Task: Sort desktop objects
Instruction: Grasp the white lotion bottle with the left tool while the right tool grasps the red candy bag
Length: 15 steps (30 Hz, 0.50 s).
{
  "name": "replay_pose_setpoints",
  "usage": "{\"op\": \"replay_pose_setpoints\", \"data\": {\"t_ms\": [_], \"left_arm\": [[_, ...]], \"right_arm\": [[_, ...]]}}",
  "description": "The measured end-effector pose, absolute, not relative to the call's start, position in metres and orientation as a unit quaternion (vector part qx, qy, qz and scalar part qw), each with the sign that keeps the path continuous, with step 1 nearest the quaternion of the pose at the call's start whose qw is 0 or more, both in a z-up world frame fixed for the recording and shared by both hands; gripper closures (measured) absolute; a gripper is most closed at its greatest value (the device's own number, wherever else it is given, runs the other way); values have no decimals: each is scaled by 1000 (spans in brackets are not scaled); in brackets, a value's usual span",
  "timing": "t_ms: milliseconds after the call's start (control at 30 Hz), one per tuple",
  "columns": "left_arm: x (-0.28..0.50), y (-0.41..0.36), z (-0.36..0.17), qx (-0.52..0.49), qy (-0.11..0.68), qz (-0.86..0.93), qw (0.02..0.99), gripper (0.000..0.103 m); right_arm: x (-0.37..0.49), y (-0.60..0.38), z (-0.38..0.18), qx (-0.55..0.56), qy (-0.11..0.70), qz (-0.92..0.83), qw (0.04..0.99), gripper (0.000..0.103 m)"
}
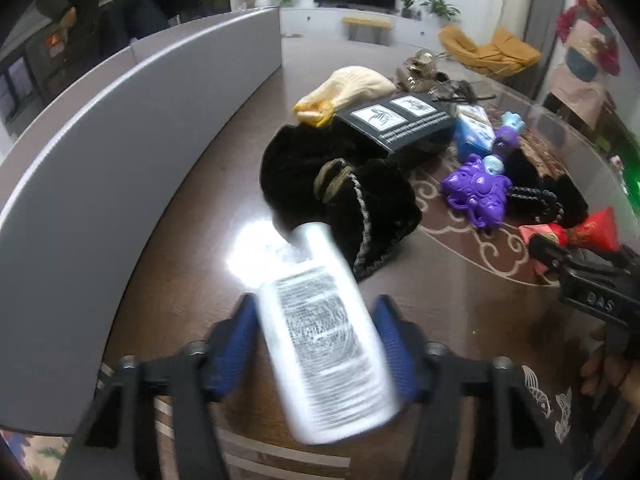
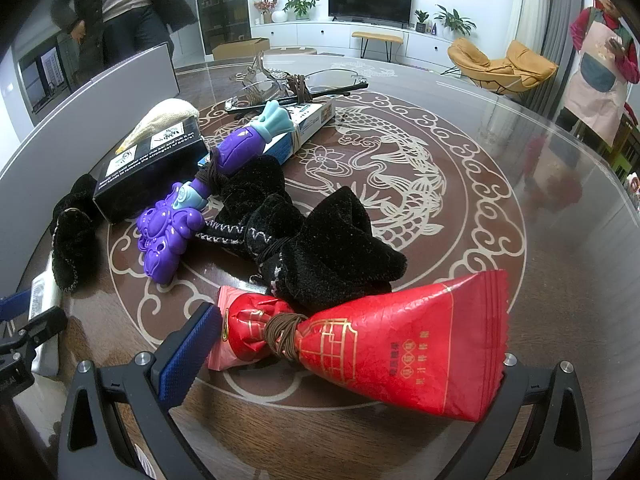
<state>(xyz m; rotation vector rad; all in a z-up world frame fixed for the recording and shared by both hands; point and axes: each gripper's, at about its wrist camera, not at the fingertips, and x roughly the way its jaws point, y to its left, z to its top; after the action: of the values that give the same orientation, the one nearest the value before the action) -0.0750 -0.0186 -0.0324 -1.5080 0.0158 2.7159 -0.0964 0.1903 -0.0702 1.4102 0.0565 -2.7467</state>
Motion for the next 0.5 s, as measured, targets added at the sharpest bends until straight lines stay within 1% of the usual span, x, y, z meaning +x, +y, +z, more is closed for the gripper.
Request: {"op": "replay_pose_setpoints", "data": {"t_ms": [100, 167, 233, 300, 333, 367, 500], "left_arm": [[-69, -25, -33, -478, -18, 877, 38, 52], [-70, -27, -32, -477, -23, 878, 42, 52], [-69, -28, -36, -475, -20, 878, 46, 52], [-68, -26, -35, -473, -17, 879, 51, 52], [-69, -23, -36, -471, -14, 880, 53, 52], [-69, -22, -37, -470, -9, 881, 54, 52], [-71, -11, -39, -468, 18, 881, 61, 52]], "right_arm": [[-96, 191, -70, 456, 16, -889, 28, 0], [-95, 196, -70, 464, 21, -884, 55, 0], [-88, 216, -64, 467, -21, -879, 97, 0], [-82, 236, -61, 477, -53, -871, 105, 0], [-81, 242, -59, 483, -53, -867, 110, 0], [-82, 243, -57, 487, -44, -864, 119, 0], [-85, 219, -44, 491, 38, -857, 153, 0]]}}
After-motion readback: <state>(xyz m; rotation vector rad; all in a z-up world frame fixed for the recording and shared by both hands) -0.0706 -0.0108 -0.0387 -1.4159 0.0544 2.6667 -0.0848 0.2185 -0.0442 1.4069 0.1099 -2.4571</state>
